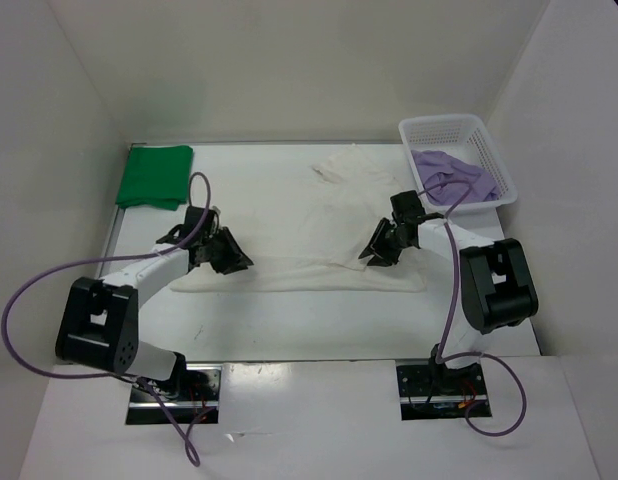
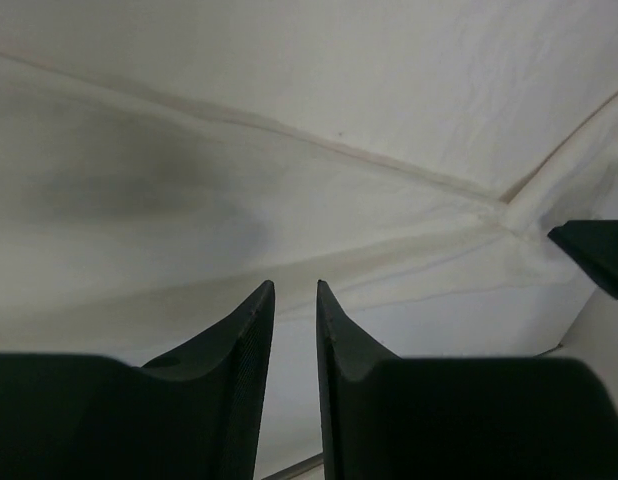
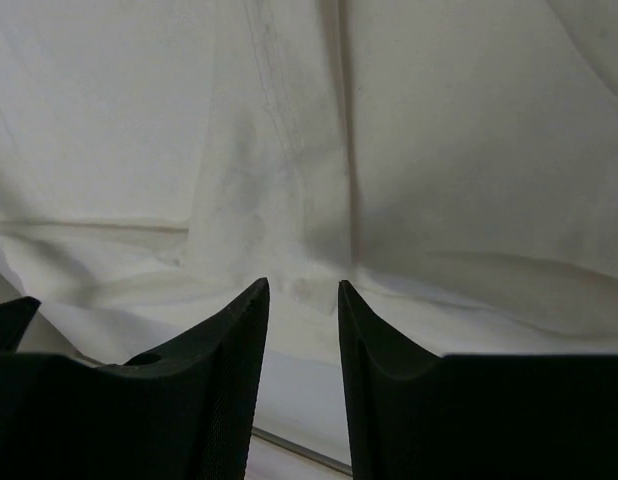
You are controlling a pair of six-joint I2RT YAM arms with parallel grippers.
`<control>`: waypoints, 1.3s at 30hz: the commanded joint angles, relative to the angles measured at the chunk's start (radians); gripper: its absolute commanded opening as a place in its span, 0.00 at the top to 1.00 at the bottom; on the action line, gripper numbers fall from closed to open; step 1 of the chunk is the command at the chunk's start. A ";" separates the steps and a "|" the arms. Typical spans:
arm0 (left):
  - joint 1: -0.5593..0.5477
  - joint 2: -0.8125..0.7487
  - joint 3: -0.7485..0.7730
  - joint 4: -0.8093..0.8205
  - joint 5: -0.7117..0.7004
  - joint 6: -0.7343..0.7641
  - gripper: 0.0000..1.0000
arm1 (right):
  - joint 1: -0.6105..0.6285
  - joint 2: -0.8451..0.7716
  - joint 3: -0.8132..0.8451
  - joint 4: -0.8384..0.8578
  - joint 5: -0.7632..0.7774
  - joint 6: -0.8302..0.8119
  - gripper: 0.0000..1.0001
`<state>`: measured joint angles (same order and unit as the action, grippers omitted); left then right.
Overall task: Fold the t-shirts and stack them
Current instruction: Fold the flattened tshirt in 1/3 of the way
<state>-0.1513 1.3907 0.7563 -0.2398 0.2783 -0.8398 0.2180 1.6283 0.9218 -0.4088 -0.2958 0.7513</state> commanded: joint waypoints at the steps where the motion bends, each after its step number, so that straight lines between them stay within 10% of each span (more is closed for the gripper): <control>1: -0.075 0.065 0.034 0.065 -0.011 -0.031 0.69 | 0.000 0.018 -0.001 0.080 -0.009 -0.004 0.60; 26: -0.068 0.057 -0.031 0.050 -0.082 -0.044 0.68 | 0.000 0.028 -0.043 0.088 -0.051 0.016 0.91; 39: -0.017 0.016 -0.063 0.059 -0.070 -0.044 0.68 | 0.009 0.172 0.216 0.056 -0.086 -0.004 1.00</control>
<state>-0.1772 1.4399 0.6987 -0.2012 0.2058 -0.8757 0.2180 1.7702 1.0466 -0.3702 -0.3614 0.7609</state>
